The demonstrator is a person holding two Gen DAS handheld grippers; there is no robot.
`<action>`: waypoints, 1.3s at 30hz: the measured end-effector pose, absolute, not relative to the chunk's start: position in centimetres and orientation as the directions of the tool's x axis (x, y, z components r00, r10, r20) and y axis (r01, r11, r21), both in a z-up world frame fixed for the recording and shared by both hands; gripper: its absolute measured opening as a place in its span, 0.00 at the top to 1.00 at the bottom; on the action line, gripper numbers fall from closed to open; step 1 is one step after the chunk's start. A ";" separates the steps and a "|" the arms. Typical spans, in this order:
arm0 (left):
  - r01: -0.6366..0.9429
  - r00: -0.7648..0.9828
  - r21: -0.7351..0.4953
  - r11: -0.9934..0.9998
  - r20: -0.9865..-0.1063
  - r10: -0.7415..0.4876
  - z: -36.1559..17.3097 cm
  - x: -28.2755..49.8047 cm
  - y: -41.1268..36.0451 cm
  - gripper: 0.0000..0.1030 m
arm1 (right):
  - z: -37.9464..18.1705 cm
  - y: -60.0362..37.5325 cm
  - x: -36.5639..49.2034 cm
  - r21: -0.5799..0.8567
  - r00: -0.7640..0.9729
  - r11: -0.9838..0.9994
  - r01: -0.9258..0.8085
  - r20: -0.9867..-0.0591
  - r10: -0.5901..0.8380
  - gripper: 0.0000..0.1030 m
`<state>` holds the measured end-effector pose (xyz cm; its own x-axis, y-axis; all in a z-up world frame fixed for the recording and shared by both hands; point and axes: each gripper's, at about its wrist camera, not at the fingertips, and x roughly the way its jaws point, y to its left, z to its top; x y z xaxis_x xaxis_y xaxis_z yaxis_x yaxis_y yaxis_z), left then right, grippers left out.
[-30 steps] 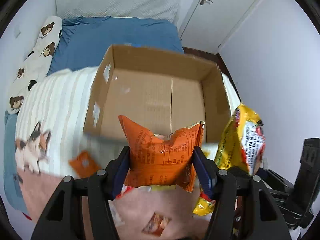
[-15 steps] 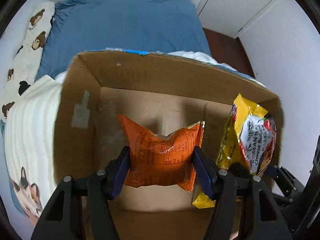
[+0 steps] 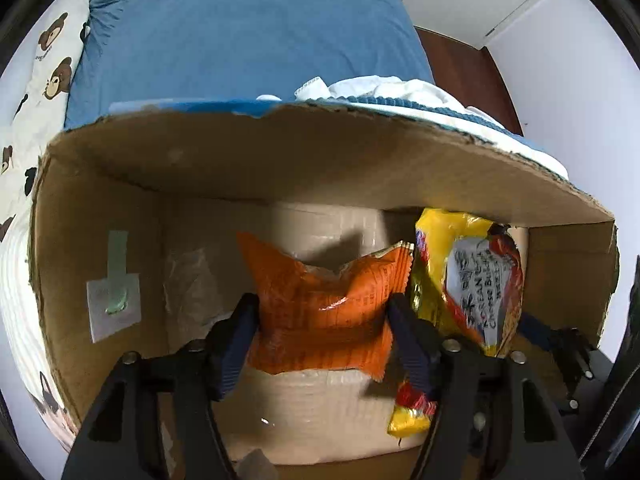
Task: Organize snacks
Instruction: 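Carry both packs into the cardboard box and open both tools, then grasp the red sauce sachet with the left tool while the right grasps the yellow cookie packet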
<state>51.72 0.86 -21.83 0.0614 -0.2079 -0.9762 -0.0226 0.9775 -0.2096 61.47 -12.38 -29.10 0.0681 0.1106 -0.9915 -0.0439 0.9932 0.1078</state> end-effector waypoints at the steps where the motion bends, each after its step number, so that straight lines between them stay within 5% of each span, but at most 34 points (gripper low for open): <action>1: -0.022 0.066 -0.210 0.977 -0.976 -0.208 -21.7 51.7 0.8 0.18 | -28.9 -12.3 61.6 0.117 0.070 0.992 -0.044 -0.990 0.120 0.07; 3: -0.021 0.074 -0.217 0.976 -0.974 -0.215 -21.6 51.8 0.9 0.07 | -28.7 -12.0 61.9 0.117 0.065 0.992 -0.039 -0.991 0.120 0.07; 16: 0.007 0.227 -0.145 0.989 -0.963 -0.143 -17.6 48.2 1.5 0.06 | -25.4 -11.6 58.4 0.108 0.137 0.993 -0.047 -0.984 0.114 0.06; 39: 0.007 0.510 -0.103 0.995 -0.855 -0.093 -8.1 30.6 3.5 0.06 | -13.2 -12.3 40.9 0.048 0.447 0.998 -0.049 -0.892 0.065 0.06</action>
